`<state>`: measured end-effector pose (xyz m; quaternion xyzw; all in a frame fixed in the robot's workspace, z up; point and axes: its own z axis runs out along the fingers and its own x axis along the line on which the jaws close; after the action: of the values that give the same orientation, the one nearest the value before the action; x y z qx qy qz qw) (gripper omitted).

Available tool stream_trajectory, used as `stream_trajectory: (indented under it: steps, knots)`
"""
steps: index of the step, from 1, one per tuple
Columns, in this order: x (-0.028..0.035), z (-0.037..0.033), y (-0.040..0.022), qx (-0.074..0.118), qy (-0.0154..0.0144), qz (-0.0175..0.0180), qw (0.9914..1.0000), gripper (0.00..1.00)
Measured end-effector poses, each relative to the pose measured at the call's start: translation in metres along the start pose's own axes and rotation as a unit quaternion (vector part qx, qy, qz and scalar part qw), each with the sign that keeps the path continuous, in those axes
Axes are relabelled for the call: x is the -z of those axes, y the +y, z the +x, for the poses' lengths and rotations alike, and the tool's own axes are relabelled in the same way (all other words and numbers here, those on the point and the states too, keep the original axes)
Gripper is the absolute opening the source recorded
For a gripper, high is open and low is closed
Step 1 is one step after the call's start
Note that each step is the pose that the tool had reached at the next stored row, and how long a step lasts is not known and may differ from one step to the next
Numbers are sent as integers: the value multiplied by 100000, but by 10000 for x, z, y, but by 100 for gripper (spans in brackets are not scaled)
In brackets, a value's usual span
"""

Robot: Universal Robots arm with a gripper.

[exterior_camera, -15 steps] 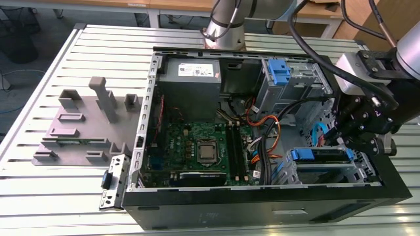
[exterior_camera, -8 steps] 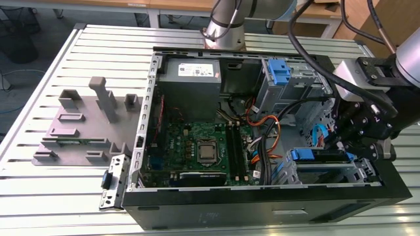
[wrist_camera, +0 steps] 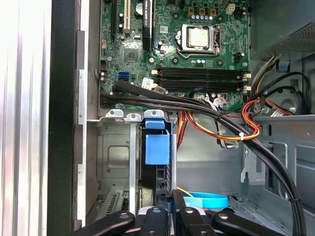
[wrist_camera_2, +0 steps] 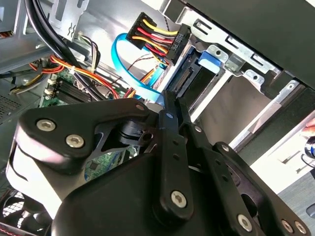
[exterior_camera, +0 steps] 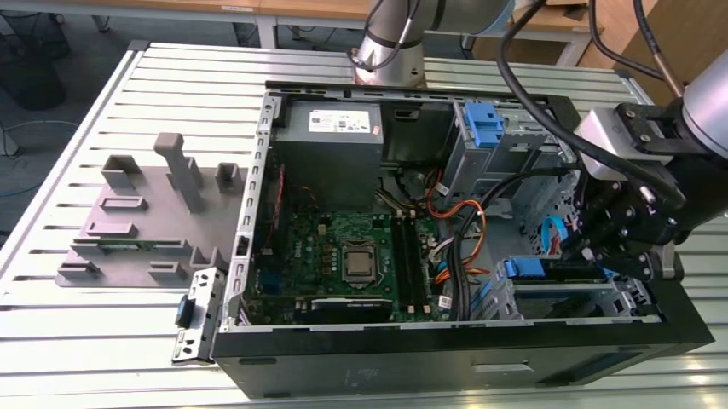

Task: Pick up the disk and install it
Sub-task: 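Insert the first disk wire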

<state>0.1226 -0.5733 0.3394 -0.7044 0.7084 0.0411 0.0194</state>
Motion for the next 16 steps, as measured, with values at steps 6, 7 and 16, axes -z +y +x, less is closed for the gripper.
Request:
stream_trajectory:
  steps: [6, 7, 16]
  knots:
    - [0, 7, 0, -1, 4, 1, 100000, 16]
    - [-1, 13, 0, 3, 5, 1, 100000, 16]
    - [-18, 18, 10, 35, -1, -2, 100000, 16]
